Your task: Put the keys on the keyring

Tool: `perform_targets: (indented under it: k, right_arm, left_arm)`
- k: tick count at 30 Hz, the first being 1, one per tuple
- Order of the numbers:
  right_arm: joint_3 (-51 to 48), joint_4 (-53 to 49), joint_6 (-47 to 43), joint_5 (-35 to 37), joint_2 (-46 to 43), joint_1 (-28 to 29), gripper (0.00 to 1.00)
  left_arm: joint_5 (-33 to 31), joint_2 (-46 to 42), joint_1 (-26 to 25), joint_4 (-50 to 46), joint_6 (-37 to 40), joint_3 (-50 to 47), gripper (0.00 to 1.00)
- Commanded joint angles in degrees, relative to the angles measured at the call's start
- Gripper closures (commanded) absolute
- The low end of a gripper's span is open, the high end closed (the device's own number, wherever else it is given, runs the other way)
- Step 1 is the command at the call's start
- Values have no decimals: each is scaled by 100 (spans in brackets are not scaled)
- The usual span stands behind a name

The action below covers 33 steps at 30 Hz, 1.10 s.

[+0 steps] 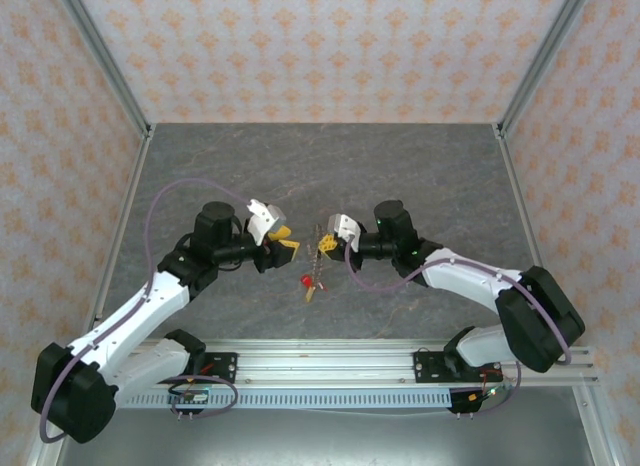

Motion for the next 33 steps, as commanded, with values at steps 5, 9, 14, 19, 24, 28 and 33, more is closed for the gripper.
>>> perform_targets:
  k: [5,9,14,19,24,28,33]
  right_arm:
    - [295,319,185,-849,190,-52,100]
    - [331,367,224,-974,259,-96,100]
    - [348,338,185,-1181,292,-129,100]
    - [417,123,40,-1278,307,-131,100]
    - [475,82,25,-1341,326,-138,100]
    - [514,33,9,-1418,374,-140,100]
    - [524,32,25,-1457,381,-140,100]
  left_arm:
    - [824,531,-143,575,445,275,55]
    - [1050,666,-172,487,744,302,55]
    - [961,942,-180,114,1233,431,55]
    - [1034,1101,-204,230,1566,454,57]
    - [1188,1289,-221,9,1816,571,63]
    - [1098,1349,-250,135,1795,561,74]
    - [1079,1427,-250,-95,1943,679,90]
